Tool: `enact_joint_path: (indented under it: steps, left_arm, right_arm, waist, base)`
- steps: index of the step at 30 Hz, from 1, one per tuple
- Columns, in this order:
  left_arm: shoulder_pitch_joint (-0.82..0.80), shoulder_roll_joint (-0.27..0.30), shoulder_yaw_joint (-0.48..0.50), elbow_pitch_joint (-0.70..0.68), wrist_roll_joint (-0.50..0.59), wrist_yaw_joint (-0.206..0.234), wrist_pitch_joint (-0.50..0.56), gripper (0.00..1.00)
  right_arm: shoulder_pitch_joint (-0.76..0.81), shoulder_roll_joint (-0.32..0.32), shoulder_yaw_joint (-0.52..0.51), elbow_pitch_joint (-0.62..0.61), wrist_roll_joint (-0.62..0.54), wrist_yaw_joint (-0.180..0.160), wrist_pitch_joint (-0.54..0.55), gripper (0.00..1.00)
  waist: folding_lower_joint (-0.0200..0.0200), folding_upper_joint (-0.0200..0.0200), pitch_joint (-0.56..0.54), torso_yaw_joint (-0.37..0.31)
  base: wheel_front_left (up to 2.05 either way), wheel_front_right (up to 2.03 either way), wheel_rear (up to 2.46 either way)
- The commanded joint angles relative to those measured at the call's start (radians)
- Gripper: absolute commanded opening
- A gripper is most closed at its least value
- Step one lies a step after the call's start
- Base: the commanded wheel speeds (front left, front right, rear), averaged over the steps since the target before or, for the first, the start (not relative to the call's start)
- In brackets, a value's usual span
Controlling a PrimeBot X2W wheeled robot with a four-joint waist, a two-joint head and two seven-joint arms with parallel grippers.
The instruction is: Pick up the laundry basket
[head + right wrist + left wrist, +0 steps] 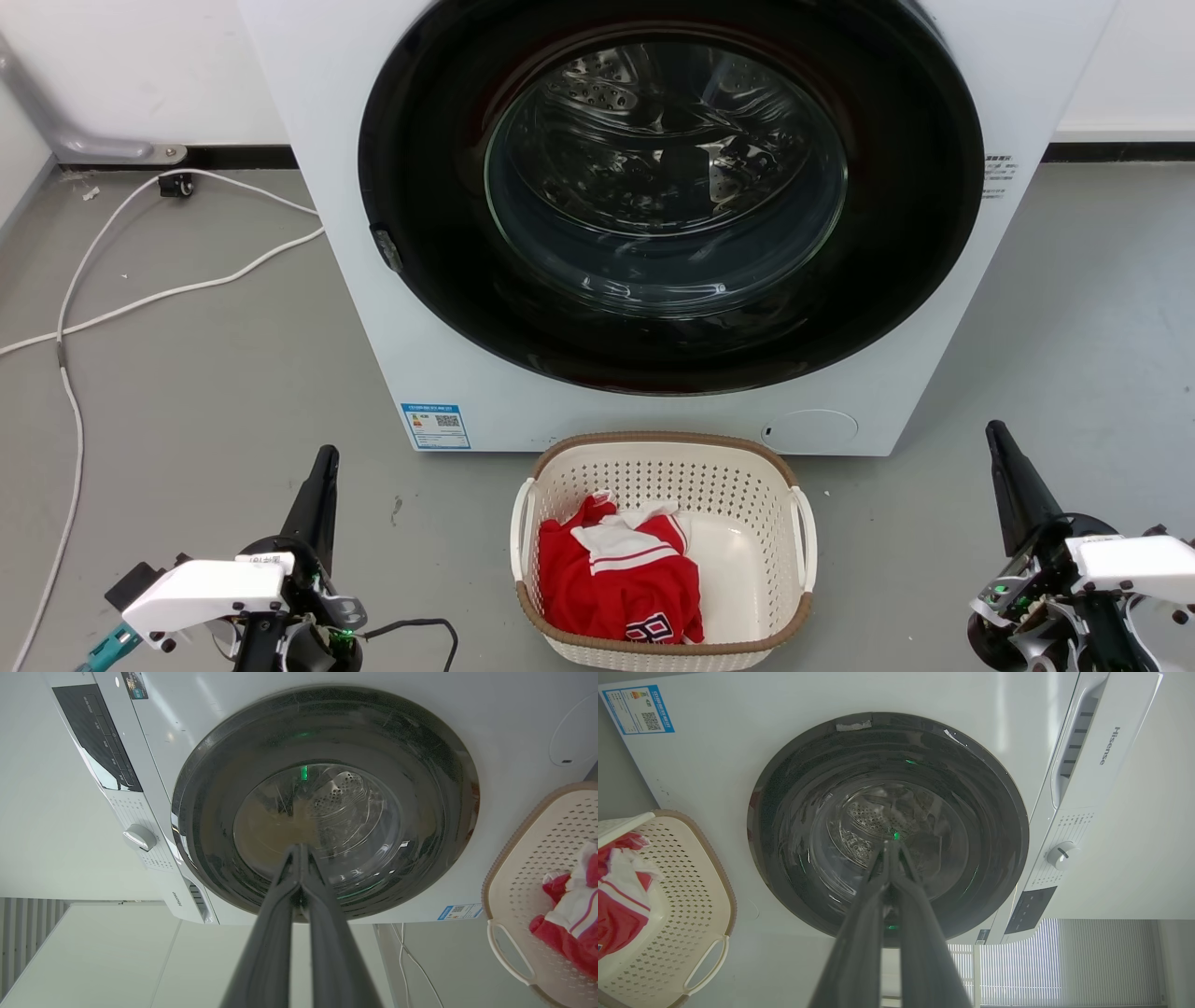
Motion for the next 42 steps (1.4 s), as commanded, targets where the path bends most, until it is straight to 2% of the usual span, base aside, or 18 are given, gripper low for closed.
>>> enact_joint_path:
  steps: [1, 39, 40, 42]
  left_arm:
    - [-0.01, -0.001, 0.002, 0.001, 0.006, 0.0, 0.004, 0.0]
    - [-0.011, -0.006, 0.01, 0.002, 0.013, 0.0, 0.01, 0.0]
    - [0.0, -0.006, 0.007, 0.0, 0.007, 0.0, 0.007, 1.0]
    - [0.007, -0.008, 0.004, 0.011, 0.007, 0.0, 0.004, 1.0]
  right_arm:
    - [-0.013, 0.003, -0.002, 0.002, -0.006, 0.003, 0.003, 0.0]
    - [-0.013, 0.006, -0.006, 0.002, -0.009, 0.003, 0.005, 0.0]
    - [0.0, 0.003, -0.004, 0.0, -0.003, 0.0, 0.004, 1.0]
    - [0.009, 0.003, -0.002, 0.01, -0.004, 0.0, 0.002, 1.0]
  waist:
    - [0.0, 0.0, 0.0, 0.0]
    - [0.0, 0.0, 0.0, 0.0]
    - [0.0, 0.0, 0.0, 0.0]
    - [0.0, 0.0, 0.0, 0.0]
  base:
    - [0.0, 0.0, 0.0]
    - [0.0, 0.0, 0.0]
    - [0.0, 0.0, 0.0]
    - [0.0, 0.0, 0.0]
